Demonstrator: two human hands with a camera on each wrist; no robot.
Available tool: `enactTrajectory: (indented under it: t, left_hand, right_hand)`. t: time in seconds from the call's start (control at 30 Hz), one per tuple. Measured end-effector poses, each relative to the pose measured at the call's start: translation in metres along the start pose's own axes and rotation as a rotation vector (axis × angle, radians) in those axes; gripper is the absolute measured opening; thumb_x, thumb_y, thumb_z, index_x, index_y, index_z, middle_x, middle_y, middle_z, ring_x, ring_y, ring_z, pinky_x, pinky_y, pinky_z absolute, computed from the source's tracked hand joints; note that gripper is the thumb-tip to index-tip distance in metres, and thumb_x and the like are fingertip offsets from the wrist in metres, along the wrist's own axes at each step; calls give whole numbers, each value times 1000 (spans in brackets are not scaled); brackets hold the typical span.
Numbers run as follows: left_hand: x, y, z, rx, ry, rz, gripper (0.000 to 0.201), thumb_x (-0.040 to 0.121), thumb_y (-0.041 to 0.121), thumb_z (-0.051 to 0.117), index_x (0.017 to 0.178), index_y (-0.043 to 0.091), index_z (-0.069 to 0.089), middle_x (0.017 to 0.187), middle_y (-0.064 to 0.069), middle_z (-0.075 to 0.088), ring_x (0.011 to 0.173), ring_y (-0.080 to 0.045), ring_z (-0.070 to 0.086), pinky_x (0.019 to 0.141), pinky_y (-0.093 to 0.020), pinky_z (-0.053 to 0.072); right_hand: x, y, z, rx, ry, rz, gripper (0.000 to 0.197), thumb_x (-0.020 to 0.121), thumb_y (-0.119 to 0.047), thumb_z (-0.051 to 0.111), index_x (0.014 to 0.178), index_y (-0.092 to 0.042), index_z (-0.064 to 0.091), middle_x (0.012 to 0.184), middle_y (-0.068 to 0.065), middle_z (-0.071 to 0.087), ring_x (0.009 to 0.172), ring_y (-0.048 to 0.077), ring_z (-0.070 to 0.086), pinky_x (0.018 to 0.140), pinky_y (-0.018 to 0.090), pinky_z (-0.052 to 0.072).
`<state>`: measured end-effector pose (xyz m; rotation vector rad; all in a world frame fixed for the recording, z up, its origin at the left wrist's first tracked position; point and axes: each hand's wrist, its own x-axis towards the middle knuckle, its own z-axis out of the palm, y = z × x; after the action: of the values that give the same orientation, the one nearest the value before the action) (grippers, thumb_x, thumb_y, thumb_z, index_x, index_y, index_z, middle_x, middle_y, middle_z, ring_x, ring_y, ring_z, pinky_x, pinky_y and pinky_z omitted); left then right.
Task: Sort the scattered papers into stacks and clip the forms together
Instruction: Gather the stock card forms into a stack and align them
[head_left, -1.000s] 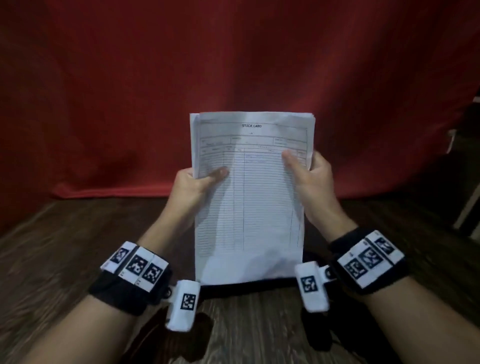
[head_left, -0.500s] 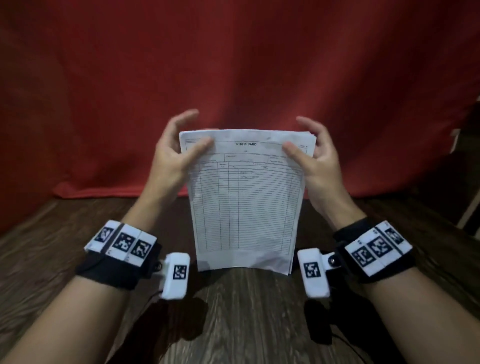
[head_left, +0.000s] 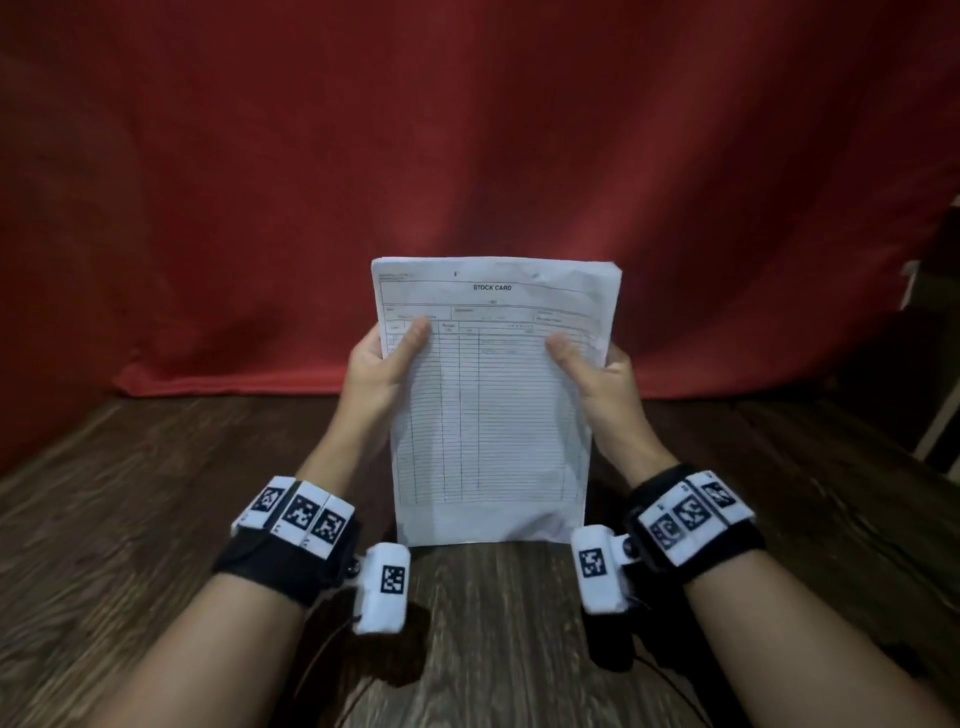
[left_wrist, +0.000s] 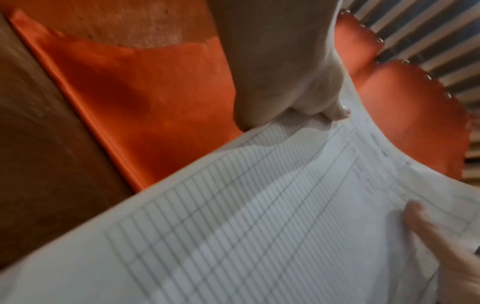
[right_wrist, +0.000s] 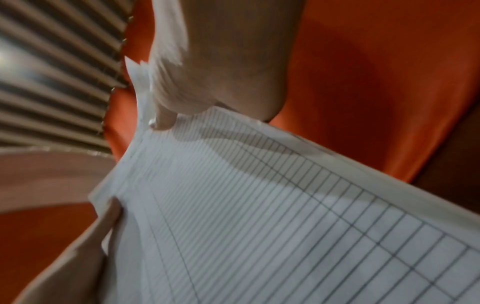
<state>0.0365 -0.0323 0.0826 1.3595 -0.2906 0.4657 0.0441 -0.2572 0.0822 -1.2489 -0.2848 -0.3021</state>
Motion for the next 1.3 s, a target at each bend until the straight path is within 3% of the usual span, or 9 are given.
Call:
enactTrajectory:
  t: [0.17,0.43,0.57,0.73,0.87,0.93,1.07,1.13,1.3]
  left_hand:
    - [7,-2,4,-43,101,35,29,94,36,71,112,12,70,112,-13,79,98,-26,78,81,-38,63]
    - [-5,-22,1,57,93,75,33,108,38,53,121,11,68,117,-9,78,106,-27,76,88,-43,63]
    - [-5,-21,5,78,130,101,27,109,33,53,117,11,68,111,-5,80,101,-20,77,81,-34,63]
    - [-6,-25,3,98,150,90,32,109,35,54,122,9,67,116,-7,79,106,-25,77,88,-40,63]
    - [-13,-25,-2,169,104,73,36,111,43,44,120,13,61,114,4,74,104,-9,73,88,-28,61]
    - [-17,-34,-19,229,57,30,30,111,40,45,106,13,59,100,6,69,92,-7,67,80,-22,57]
    - [-24,-45,-44,496,-88,-193,26,98,34,57,77,19,57,68,1,59,60,-16,55,64,-38,44]
    - [-28,-46,-43,554,-90,-385,26,105,17,54,79,9,55,66,-5,57,44,-7,53,49,-26,45]
    - [-45,-63,-50,718,-247,-729,31,104,-1,50,74,3,55,60,-13,58,37,-15,57,39,-25,48]
  right_hand:
    - [7,-1,6,-30,74,-90,18,94,-24,74,104,-10,69,95,2,79,88,18,77,76,34,62]
    - [0,31,-11,-97,100,-13,18,103,-32,60,111,-16,65,115,12,76,107,31,74,92,47,61]
    - [-2,30,-13,-112,73,-40,16,105,-30,57,114,-18,60,118,8,75,108,24,74,91,37,62]
    - [-6,41,-24,-234,-12,46,24,105,-35,57,123,-20,58,121,1,75,111,16,73,100,46,58]
    - [-10,38,-23,-202,-20,-18,17,107,-24,54,121,-20,64,121,3,75,113,21,73,98,45,58]
    - [-14,33,-25,-184,-32,-13,17,108,-22,53,120,-20,65,119,3,76,112,22,73,95,41,59]
    - [-15,24,-34,-388,-91,119,17,107,-26,51,111,-22,68,104,-6,78,97,7,75,78,23,59]
    - [-15,29,-37,-615,-161,200,18,108,-26,49,108,-24,68,96,-14,74,87,-1,70,66,16,52]
    - [-26,64,-52,-724,-305,618,24,103,-19,52,83,-18,64,78,-1,63,63,14,58,51,20,39]
